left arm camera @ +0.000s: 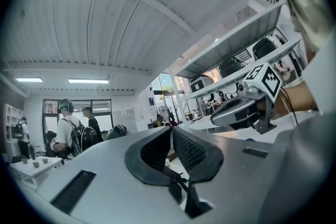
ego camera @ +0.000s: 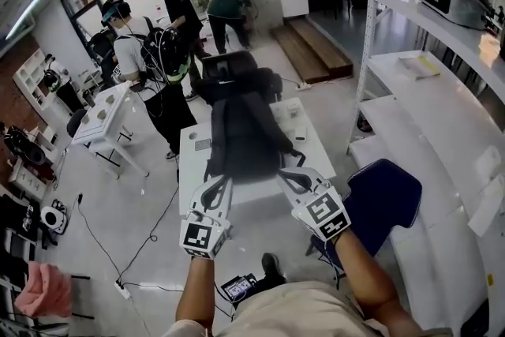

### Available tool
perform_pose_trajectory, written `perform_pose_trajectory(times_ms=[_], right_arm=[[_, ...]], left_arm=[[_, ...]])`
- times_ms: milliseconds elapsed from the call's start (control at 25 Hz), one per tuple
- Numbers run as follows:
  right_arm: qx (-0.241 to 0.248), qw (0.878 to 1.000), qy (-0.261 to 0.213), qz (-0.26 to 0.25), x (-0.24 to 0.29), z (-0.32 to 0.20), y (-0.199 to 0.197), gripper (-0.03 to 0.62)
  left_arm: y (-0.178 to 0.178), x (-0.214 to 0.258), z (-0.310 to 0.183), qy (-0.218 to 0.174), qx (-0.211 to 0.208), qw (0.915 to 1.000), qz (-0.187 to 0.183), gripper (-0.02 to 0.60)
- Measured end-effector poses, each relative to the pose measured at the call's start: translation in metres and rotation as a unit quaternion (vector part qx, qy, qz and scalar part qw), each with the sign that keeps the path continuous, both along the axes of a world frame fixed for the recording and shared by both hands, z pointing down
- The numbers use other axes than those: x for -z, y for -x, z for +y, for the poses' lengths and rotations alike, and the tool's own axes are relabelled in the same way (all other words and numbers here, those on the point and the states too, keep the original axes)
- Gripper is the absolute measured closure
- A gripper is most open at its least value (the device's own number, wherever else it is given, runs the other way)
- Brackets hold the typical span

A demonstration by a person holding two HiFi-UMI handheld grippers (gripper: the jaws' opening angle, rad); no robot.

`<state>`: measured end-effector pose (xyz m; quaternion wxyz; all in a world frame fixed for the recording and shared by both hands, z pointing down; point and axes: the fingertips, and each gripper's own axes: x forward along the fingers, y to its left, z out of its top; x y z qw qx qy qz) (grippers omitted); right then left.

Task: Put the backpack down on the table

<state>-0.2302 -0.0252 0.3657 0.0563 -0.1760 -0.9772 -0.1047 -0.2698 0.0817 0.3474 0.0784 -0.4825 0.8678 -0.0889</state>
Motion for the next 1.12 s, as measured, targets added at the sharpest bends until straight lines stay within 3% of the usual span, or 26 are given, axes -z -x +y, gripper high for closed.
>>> perform_pose_trajectory(times_ms=[440,1120], right_arm=[[0.047,0.999,-0.024,0.005,0.009,0.04,-0.072,0.569],[0.024,1.0,-0.015,0.006,0.009,0.025,-0.103,0.569]], left_arm=[[-0.074,0.012,-0.002,-0.009,-0.032,0.9994,0.0,0.566],[-0.1,0.009,-0.007,0.003,-0.036,0.9993,-0.001,0.566]])
